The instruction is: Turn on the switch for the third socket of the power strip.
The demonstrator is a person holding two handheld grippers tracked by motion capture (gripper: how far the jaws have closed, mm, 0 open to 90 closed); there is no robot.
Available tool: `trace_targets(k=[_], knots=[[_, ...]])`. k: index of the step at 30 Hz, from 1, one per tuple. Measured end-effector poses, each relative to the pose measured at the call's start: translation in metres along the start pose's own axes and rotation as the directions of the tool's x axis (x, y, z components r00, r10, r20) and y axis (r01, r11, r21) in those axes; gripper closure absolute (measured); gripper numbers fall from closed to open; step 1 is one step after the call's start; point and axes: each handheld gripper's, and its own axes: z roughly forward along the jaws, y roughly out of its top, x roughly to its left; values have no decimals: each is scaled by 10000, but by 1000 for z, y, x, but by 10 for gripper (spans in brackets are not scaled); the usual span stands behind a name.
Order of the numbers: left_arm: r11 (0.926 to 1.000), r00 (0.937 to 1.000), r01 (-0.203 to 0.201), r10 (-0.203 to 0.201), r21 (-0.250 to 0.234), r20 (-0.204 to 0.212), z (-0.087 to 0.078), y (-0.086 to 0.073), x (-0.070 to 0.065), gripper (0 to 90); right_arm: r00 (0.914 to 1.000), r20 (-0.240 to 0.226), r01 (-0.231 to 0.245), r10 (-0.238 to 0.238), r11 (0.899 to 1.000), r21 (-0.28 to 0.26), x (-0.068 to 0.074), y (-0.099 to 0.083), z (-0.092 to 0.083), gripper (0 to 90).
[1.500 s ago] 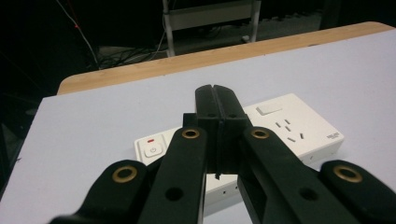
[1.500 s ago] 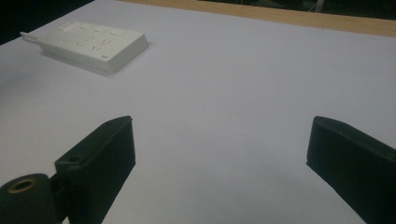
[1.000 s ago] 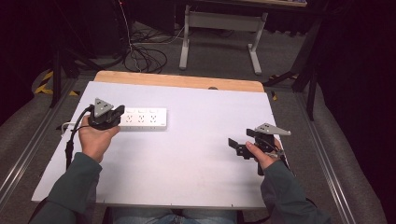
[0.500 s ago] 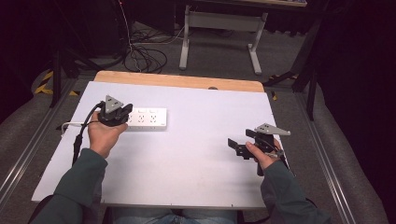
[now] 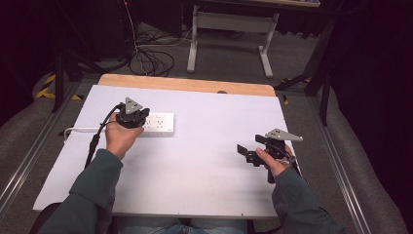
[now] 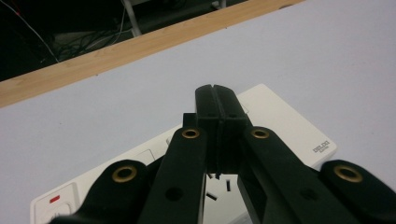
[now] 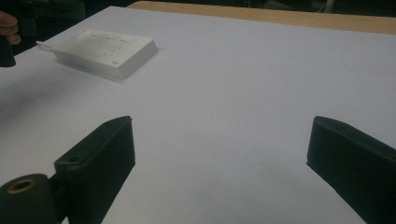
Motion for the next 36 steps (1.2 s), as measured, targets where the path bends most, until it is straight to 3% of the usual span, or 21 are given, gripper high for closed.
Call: trace_targets(k=[9, 11, 13, 29, 36], knots=[[9996, 9999, -55, 53, 259, 94, 20, 0, -4, 899, 10000, -15, -9, 9, 10000, 34, 0, 0, 2, 82], [9987, 9995, -315, 312, 396, 80, 24, 2, -6, 899, 10000, -46, -1, 1, 10000, 27, 0, 0, 2, 82], [9991, 9996, -195, 187, 381, 211, 27, 5, -9, 899, 10000, -55, -9, 9, 10000, 15, 0, 0, 3, 82], [9929, 9985, -503, 475, 1078, 278, 54, 8, -12, 899, 10000, -45, -21, 21, 10000, 76, -2, 0, 2, 82], [9898, 9994, -302, 277, 1392, 195, 59, 6, -9, 899, 9999, -86, -54, 54, 10000, 15, -2, 0, 2, 82]])
